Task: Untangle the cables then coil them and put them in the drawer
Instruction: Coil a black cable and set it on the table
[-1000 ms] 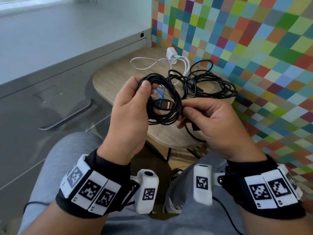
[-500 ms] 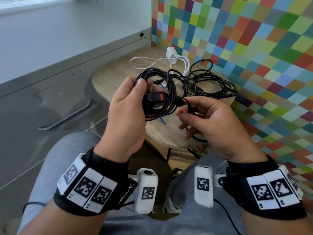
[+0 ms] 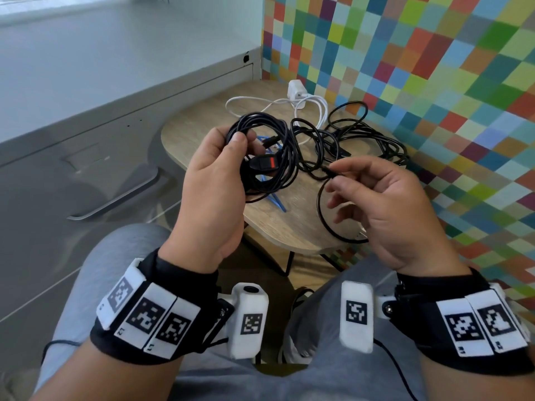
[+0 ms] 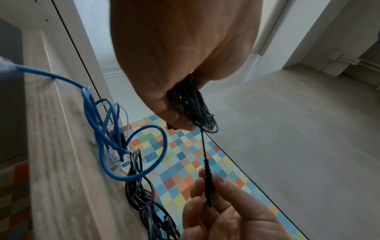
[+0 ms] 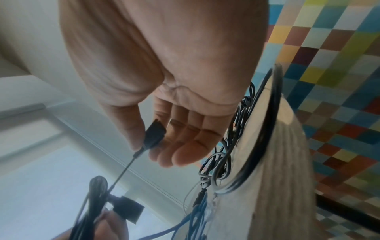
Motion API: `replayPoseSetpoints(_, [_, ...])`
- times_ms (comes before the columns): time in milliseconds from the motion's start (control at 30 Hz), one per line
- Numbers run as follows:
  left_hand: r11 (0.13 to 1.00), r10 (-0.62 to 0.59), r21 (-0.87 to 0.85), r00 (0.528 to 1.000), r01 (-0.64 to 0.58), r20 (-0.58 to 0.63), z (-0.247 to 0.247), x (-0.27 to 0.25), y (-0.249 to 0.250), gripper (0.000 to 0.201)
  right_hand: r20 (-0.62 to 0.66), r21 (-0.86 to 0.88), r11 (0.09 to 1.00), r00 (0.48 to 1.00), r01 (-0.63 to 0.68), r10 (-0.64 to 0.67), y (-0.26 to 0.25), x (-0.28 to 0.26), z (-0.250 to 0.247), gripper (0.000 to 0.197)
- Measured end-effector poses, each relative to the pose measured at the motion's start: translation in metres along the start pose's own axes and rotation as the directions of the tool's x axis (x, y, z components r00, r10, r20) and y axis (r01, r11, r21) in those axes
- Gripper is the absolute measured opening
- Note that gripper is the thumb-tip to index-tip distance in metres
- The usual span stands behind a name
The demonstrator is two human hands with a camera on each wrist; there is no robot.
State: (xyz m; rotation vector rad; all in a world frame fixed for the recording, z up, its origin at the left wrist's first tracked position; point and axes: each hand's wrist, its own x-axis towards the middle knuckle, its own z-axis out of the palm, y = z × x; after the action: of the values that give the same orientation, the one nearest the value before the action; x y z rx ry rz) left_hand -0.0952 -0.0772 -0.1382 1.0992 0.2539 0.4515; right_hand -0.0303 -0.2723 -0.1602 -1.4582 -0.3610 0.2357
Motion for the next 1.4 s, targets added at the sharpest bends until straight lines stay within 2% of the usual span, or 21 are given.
replayPoseSetpoints(167, [0.999, -0.005, 0.047, 1.0, 0.006, -0.019, 0.002, 0.0, 0.0, 0.018, -0.089, 0.247, 0.966, 0.995, 0.071, -0.05, -0.007, 0.0, 0.002, 0.013])
replayPoseSetpoints(300, [0.995, -0.003, 0.104, 1.0, 0.001, 0.015, 0.005, -0.003, -0.002, 0.018, -0.033, 0.358, 0.915, 0.982, 0.185, -0.186, -0.011, -0.002, 0.004, 0.011])
replayPoseSetpoints(400, [0.993, 0.002, 0.121, 0.999, -0.006, 0.032, 0.01, -0.006, -0.005, 0.02, 0.046, 0.512, 0.849, 0.982, 0.132, -0.181, -0.013, -0.005, 0.01, 0.008])
replayPoseSetpoints(467, [0.995, -0.003, 0.103, 0.999, 0.0, 0.036, 0.012, -0.008, -0.004, 0.02, 0.07, 0.546, 0.832, 0.985, 0.093, -0.156, -0.014, -0.006, 0.015, 0.008])
replayPoseSetpoints(533, [0.999, -0.011, 0.048, 1.0, 0.009, 0.027, 0.012, -0.008, -0.003, 0.021, 0.048, 0.421, 0.9, 0.989, 0.109, -0.142, -0.012, -0.005, 0.016, 0.008])
replayPoseSetpoints(600, [1.0, 0.0, 0.004, 1.0, 0.0, -0.015, 0.009, -0.005, -0.002, 0.019, 0.04, 0.188, 0.974, 0.99, 0.128, -0.137, -0.008, -0.004, 0.018, 0.011])
replayPoseSetpoints(700, [1.0, 0.027, 0.011, 0.998, -0.026, -0.05, 0.005, 0.0, -0.003, 0.017, 0.105, 0.011, 0.994, 0.988, 0.11, -0.11, -0.004, -0.007, 0.023, 0.018])
replayPoseSetpoints(800, [0.996, 0.051, 0.075, 0.997, -0.047, -0.053, 0.001, 0.003, -0.004, 0.017, 0.105, -0.018, 0.992, 0.986, 0.129, -0.126, -0.003, -0.007, 0.024, 0.023])
replayPoseSetpoints(933, [0.978, 0.107, 0.187, 0.993, -0.096, -0.049, -0.003, 0.006, -0.006, 0.018, 0.085, 0.128, 0.984, 0.987, 0.123, -0.134, -0.008, -0.005, 0.019, 0.042])
replayPoseSetpoints(1000, [0.949, 0.156, 0.284, 0.987, -0.141, -0.031, -0.004, 0.007, -0.01, 0.018, 0.082, 0.144, 0.978, 0.983, 0.152, -0.165, -0.012, -0.007, 0.015, 0.046])
replayPoseSetpoints(1167, [0.854, 0.26, 0.459, 0.965, -0.246, 0.032, -0.004, 0.005, -0.014, 0.015, 0.115, -0.191, 0.93, 0.948, 0.314, -0.296, -0.023, -0.017, 0.023, 0.041])
replayPoseSetpoints(1233, [0.822, 0.287, 0.497, 0.956, -0.277, 0.058, -0.003, 0.003, -0.014, 0.015, 0.089, -0.188, 0.927, 0.946, 0.325, -0.313, -0.026, -0.02, 0.031, 0.037])
replayPoseSetpoints(1300, [0.777, 0.315, 0.548, 0.945, -0.31, 0.089, -0.001, 0.001, -0.015, 0.015, 0.052, -0.188, 0.928, 0.946, 0.323, -0.319, -0.027, -0.02, 0.035, 0.023])
replayPoseSetpoints(1400, [0.722, 0.353, 0.591, 0.926, -0.361, 0.135, 0.001, -0.002, -0.015, 0.017, 0.015, -0.273, 0.915, 0.952, 0.298, -0.305, -0.028, -0.02, 0.035, 0.01])
